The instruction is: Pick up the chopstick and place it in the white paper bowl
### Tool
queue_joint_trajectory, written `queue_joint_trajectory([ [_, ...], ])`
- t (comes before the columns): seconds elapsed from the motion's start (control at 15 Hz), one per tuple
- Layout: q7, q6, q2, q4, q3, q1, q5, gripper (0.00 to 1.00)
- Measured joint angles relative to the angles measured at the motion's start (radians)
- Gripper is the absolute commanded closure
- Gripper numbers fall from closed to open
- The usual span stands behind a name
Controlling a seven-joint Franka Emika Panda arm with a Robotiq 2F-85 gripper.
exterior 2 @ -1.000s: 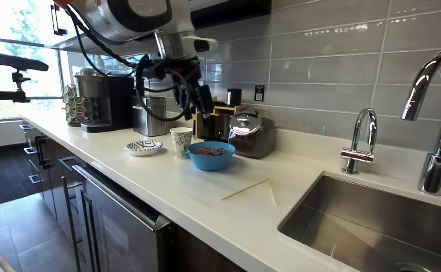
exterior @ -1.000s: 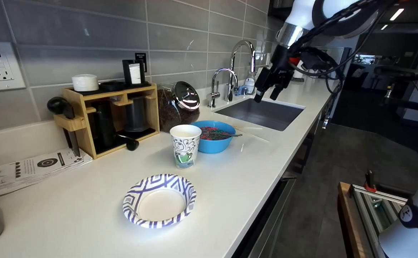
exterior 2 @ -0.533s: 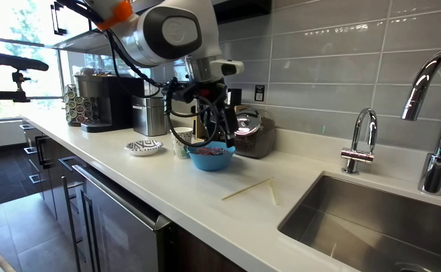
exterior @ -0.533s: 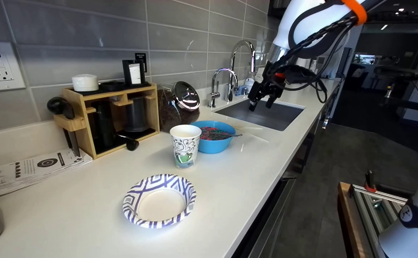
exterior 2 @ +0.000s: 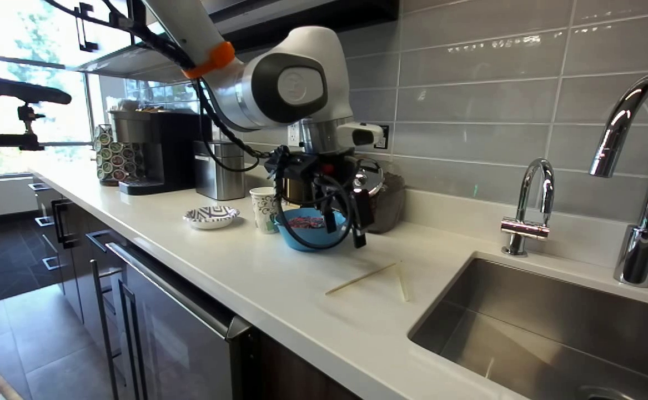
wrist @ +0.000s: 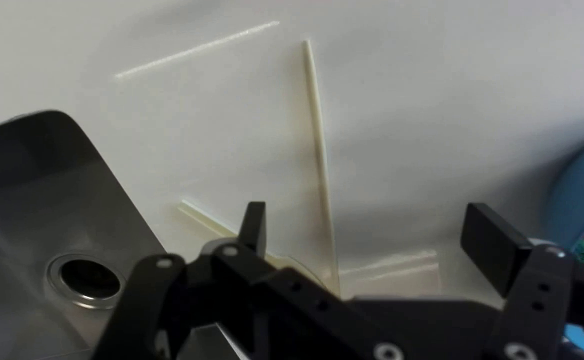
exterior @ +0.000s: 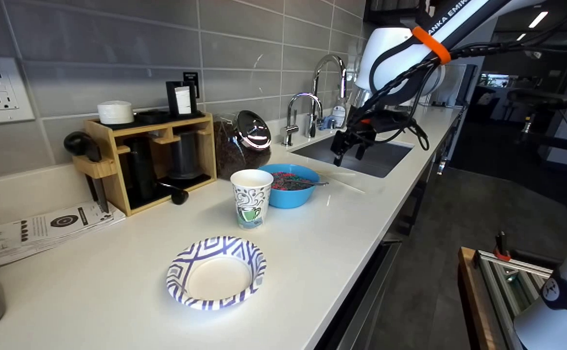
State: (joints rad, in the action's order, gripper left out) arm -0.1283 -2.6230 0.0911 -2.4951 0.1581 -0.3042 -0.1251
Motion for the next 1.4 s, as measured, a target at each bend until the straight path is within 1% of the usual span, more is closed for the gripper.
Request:
queue_joint_trajectory([
  [0.07,0.000,-0.005,-0.020,0.008,0.006,0.000,0.000,0.08],
  [0.13,0.000,-0.012,-0.037,0.014,0.011,0.000,0.000,0.17],
  [0.2,0.000,-0.021,-0.054,0.019,0.017,0.000,0.000,0.19],
  [0.27,0.000,-0.030,-0.069,0.023,0.022,0.001,0.000,0.25],
  [0.33,0.000,-0.046,-0.083,0.025,0.027,0.001,0.000,0.27],
  [0.4,0.000,-0.065,-0.100,0.027,0.032,0.002,0.000,0.36],
  [0.47,0.000,-0.084,-0.115,0.028,0.037,0.002,0.000,0.40],
  [0.53,0.000,-0.104,-0.132,0.028,0.040,0.003,0.000,0.52],
  [0.6,0.000,-0.122,-0.148,0.029,0.042,0.004,0.002,0.60],
  [0.67,0.000,-0.139,-0.163,0.029,0.043,0.006,0.004,0.61],
  [0.8,0.001,-0.164,-0.189,0.029,0.043,0.011,0.005,0.67],
  [0.87,0.001,-0.174,-0.199,0.029,0.043,0.015,0.005,0.65],
  [1.0,0.001,-0.183,-0.207,0.031,0.044,0.025,0.005,0.69],
  [1.13,0.003,-0.183,-0.208,0.032,0.046,0.030,0.005,0.93],
  [1.2,0.004,-0.183,-0.208,0.033,0.048,0.031,0.005,0.99],
  [1.4,0.005,-0.183,-0.206,0.035,0.048,0.045,0.005,1.00],
])
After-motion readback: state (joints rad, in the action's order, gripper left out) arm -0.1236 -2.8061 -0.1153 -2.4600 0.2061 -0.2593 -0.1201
